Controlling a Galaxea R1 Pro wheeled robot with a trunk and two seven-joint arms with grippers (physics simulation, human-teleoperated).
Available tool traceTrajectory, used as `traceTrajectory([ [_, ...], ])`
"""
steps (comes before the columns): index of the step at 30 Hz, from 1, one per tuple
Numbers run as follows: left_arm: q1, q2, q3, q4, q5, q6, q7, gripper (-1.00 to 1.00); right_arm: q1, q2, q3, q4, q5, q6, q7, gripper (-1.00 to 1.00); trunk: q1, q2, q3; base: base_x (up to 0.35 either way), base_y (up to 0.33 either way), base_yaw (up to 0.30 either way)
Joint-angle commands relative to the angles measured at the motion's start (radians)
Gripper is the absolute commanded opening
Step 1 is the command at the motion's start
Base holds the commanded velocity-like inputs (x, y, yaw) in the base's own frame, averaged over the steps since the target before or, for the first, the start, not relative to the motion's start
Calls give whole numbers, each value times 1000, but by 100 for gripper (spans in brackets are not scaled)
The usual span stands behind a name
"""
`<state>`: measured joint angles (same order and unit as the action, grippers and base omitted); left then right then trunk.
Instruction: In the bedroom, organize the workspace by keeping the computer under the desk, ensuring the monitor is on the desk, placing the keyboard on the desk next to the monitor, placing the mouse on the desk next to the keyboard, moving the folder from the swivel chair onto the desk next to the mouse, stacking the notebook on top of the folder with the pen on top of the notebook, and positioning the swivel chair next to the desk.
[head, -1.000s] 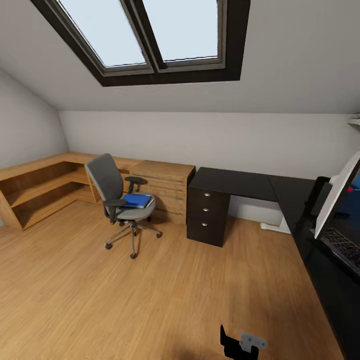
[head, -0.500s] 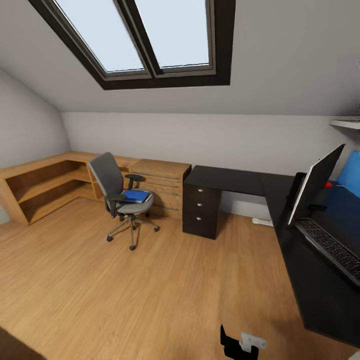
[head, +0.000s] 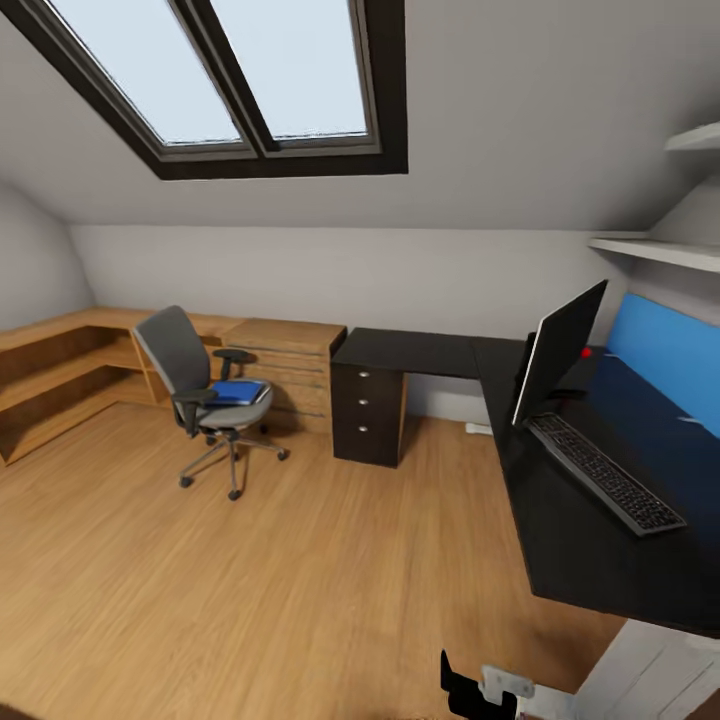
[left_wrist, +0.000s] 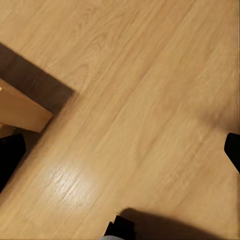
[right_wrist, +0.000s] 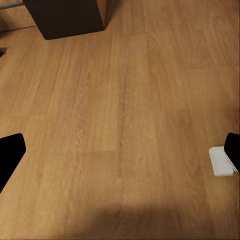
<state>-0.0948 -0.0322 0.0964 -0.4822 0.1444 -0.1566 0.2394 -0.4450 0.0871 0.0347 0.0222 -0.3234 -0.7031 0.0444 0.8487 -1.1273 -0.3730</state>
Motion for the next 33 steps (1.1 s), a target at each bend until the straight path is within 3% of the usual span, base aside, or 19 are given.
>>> traceTrajectory([
  [1, 0, 0, 0, 0, 11, -5, -1, 100, -1, 0, 4, 2, -9, -4, 5, 100, 0, -1, -1, -17, -5, -267],
  [7, 0, 0, -2, 1, 10, -4, 2, 100, -1, 3, 4, 2, -9, -4, 5, 100, 0, -1, -2, -175, -107, -217],
  [16, 0, 1, -4, 39, 9, -4, 5, 100, -1, 1, 4, 0, -8, 3, 5, 100, 0, -1, -2, -218, -234, -28],
  [33, 0, 3, -7, 42, 7, -4, 5, 100, -1, -7, 2, -2, -10, 3, 6, 100, 0, -1, -2, -24, -336, 0],
])
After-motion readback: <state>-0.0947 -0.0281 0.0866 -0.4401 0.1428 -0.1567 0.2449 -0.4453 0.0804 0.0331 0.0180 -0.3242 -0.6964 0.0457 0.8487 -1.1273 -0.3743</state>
